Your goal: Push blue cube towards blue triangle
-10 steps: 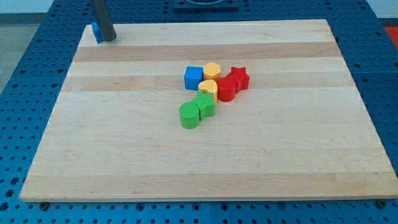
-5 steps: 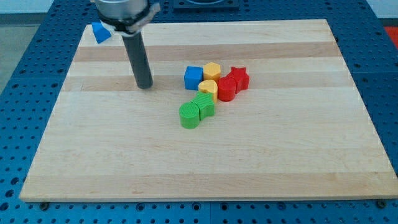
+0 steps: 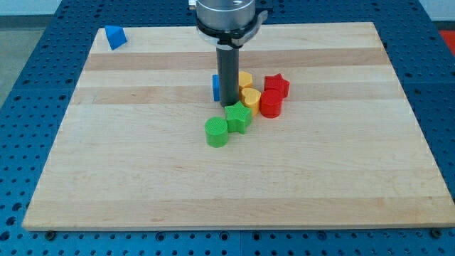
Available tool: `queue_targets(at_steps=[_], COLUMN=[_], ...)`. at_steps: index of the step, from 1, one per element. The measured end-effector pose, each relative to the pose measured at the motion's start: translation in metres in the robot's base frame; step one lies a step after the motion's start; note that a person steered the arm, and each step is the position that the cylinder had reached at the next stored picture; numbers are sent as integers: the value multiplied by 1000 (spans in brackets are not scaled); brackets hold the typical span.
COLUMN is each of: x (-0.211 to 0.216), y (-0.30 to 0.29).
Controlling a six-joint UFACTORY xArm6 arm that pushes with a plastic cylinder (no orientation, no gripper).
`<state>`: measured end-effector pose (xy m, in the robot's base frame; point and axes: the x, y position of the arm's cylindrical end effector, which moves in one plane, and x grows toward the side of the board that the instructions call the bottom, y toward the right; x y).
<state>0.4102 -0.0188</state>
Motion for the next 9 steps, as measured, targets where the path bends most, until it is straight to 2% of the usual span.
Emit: queue_targets(at_steps=[4,7,9], x=[-61,-69,-92], y=[14,-3,-18])
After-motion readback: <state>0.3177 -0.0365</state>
